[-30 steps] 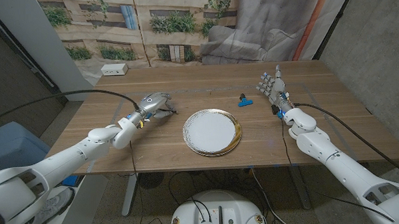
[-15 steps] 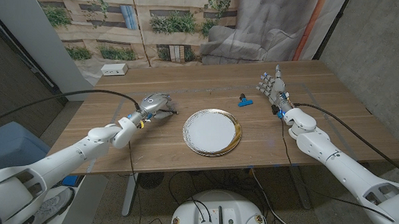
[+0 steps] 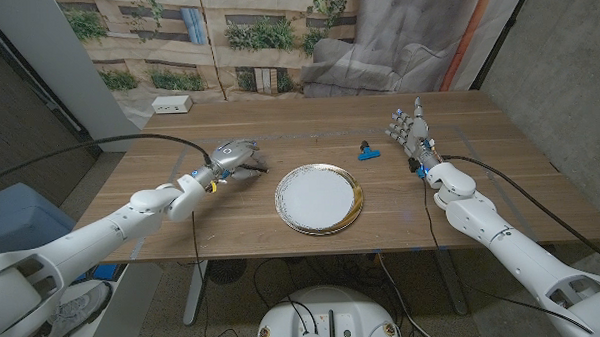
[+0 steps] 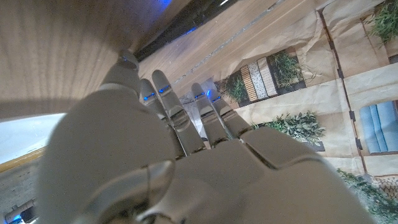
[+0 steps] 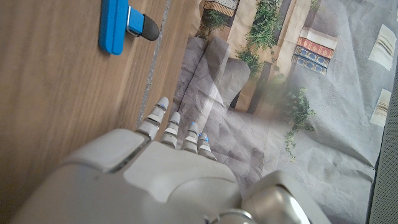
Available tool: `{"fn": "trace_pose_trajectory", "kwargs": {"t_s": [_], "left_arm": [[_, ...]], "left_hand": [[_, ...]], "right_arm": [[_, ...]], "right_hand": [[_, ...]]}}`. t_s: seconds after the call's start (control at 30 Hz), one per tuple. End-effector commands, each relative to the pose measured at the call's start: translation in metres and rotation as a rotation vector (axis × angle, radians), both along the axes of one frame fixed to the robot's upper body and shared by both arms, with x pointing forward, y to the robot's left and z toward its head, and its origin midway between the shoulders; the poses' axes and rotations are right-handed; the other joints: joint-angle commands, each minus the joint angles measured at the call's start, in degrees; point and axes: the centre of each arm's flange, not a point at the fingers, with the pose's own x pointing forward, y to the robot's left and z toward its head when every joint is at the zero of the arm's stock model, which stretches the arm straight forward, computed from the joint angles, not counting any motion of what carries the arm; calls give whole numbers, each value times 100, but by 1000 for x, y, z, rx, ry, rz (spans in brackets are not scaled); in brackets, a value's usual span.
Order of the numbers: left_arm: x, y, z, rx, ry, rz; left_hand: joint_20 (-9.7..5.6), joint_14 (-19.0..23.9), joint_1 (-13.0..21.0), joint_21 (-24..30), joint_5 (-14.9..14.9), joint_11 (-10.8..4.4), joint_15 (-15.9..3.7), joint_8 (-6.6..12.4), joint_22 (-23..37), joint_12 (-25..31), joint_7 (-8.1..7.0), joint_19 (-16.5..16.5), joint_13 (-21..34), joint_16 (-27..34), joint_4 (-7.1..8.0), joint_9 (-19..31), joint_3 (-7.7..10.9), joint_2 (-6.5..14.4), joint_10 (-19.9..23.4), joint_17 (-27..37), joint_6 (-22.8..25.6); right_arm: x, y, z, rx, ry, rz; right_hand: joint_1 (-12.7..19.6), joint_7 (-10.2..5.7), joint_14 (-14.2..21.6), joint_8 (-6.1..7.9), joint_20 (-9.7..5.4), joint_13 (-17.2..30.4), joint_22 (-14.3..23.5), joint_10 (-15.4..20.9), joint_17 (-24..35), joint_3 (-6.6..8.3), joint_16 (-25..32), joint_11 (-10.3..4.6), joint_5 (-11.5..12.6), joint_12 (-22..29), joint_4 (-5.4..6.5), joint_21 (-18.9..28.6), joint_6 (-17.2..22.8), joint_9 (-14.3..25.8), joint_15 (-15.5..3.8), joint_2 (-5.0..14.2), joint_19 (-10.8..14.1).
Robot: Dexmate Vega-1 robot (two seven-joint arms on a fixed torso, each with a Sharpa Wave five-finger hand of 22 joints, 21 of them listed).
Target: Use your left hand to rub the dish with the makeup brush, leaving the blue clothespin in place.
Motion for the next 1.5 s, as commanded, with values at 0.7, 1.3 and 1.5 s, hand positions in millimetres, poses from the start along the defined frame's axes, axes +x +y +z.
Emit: {"fn": "trace_pose_trajectory", "kwargs": {"t_s": [0.7, 1.3, 1.5], "left_arm": [[-9, -2, 19, 31, 51, 73], [-8, 3, 31, -347, 208, -29], [-2, 3, 33, -411, 238, -66]], "left_hand": [[57, -1208, -652, -99, 56, 11, -767, -4, -30, -24, -77, -1041, -35, -25, 70, -19, -232, -378, -1673, -9, -1224], [37, -1270, -1357, -16, 12, 53, -698, 16, -27, -47, -80, -927, -55, 10, 189, -33, -229, -143, -2817, -19, -1617], [23, -1302, -1509, -21, -3, 87, -678, -18, -26, -43, -72, -892, -60, -9, 196, -37, -238, -114, -3096, -20, -1852]], "right_arm": [[0, 0, 0, 0, 0, 0], [0, 0, 0, 0, 0, 0], [0, 0, 0, 0, 0, 0]], "right_hand": [[-22, 4, -26, 25, 27, 20, 33, -32, -2, -19, 12, 21, 21, 37, 43, 40, -58, 9, 35, 611, -8], [-22, 1, -31, 27, 29, 19, 33, -33, -3, -19, 9, 10, 21, 36, 43, 39, -52, 9, 31, 611, -11], [-22, 0, -28, 28, 29, 17, 33, -29, -3, -19, 11, 14, 21, 37, 43, 38, -51, 9, 36, 611, -13]]}}
